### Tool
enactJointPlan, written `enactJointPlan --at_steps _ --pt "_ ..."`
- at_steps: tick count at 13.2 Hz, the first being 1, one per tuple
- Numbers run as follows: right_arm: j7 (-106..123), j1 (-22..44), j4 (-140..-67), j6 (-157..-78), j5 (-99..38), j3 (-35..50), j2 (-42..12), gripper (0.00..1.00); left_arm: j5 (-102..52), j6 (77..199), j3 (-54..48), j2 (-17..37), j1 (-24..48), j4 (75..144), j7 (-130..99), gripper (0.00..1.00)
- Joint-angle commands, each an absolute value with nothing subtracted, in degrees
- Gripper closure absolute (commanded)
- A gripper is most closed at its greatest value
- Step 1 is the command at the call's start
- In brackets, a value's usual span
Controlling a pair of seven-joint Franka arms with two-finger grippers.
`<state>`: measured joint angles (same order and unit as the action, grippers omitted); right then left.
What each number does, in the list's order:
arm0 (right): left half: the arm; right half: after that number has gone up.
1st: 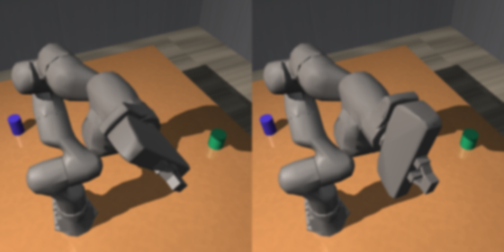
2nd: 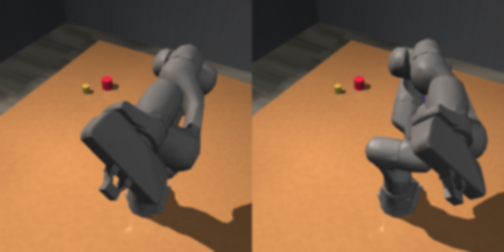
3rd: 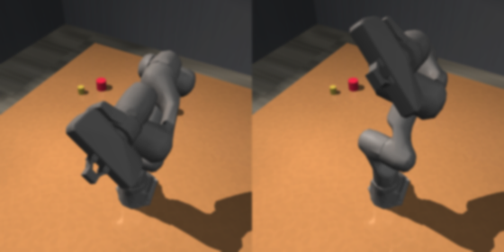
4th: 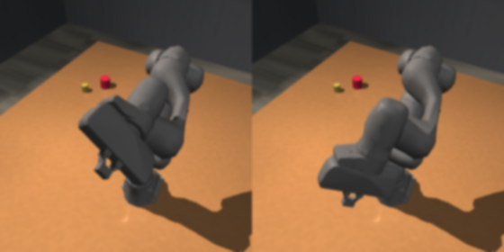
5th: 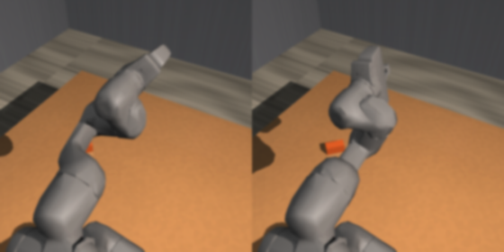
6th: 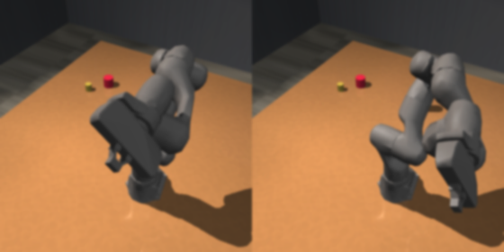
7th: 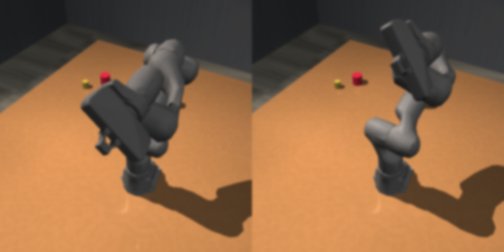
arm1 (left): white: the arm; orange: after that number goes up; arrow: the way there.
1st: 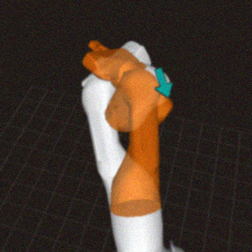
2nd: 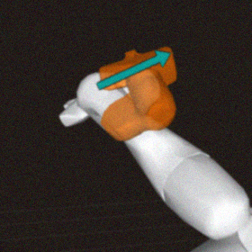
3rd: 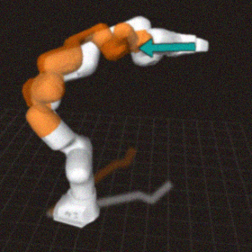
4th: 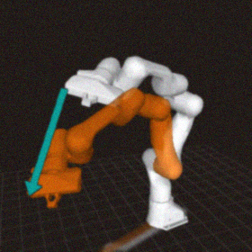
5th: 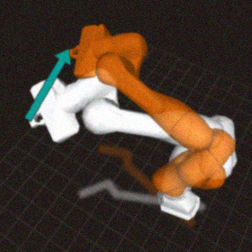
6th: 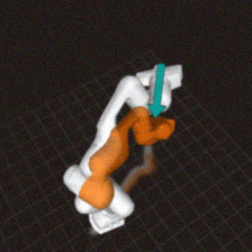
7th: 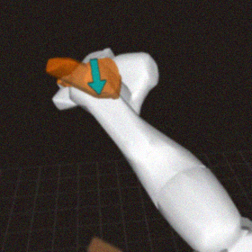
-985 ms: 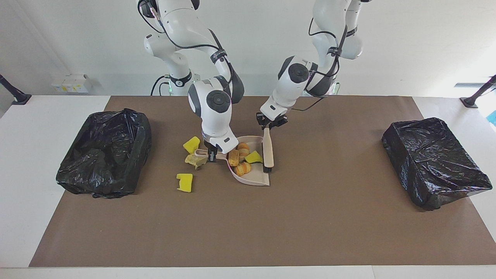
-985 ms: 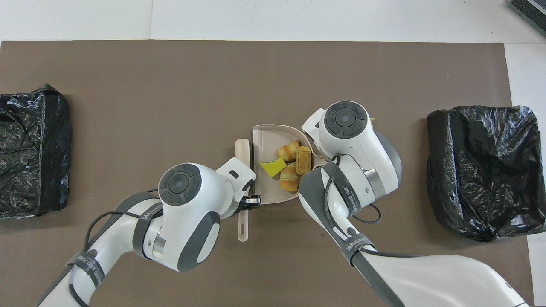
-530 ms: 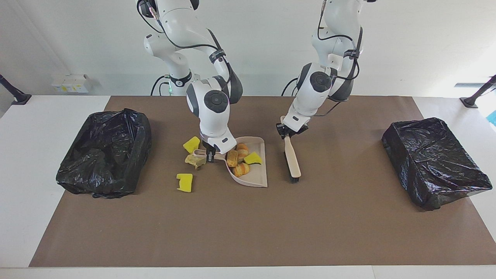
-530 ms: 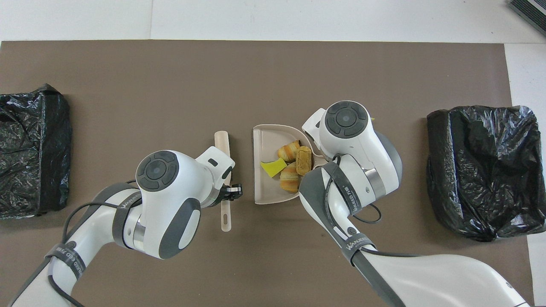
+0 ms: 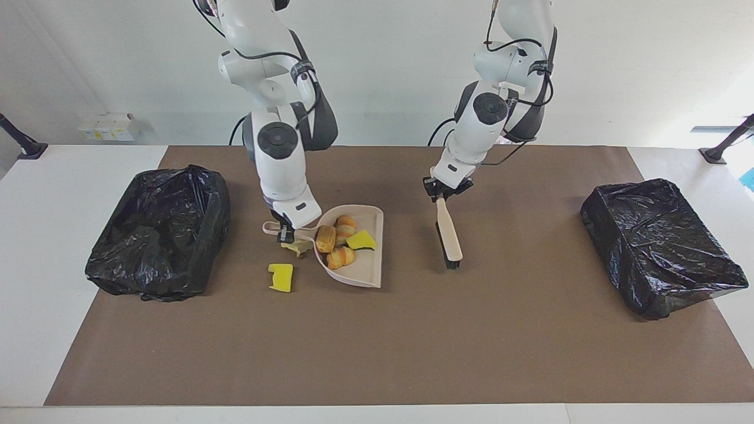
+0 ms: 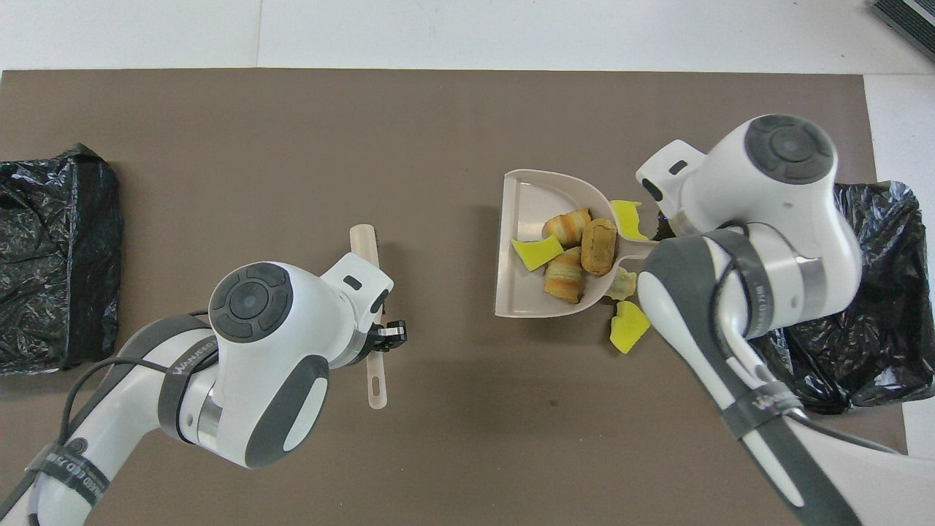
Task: Sweep and dump trash in bin
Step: 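Carry the loaded dustpan with the right gripper to the black bag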
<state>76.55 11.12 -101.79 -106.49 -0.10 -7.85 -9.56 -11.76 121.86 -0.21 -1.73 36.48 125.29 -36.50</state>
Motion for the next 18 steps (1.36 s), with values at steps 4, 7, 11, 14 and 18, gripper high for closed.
enactJointPlan --at_steps 4,7,11,14,18 --pt "90.1 -8.0 -97.2 -100.6 -1.2 -7.6 -9.7 1.0 -10.5 132.3 0.1 -6.9 51.8 137.5 -46.6 1.0" --pt "95.0 -14.7 -95.9 -101.7 4.1 -7.8 -9.8 1.0 -10.5 137.1 -0.1 -7.1 57.3 140.5 -52.2 1.0" --pt "105.7 -20.6 -93.6 -103.9 11.0 -7.8 -10.5 1.0 -10.5 138.7 -0.1 -6.6 58.4 140.7 -55.1 1.0" --pt "105.6 -19.0 -94.3 -106.3 24.1 -7.4 -10.6 1.0 -10.5 139.5 0.2 -5.5 57.2 139.9 -54.4 0.0" --pt "106.2 -19.0 -94.9 -109.7 29.3 -7.4 -10.5 1.0 -10.5 137.2 0.4 -4.8 49.8 135.1 -51.4 0.0"
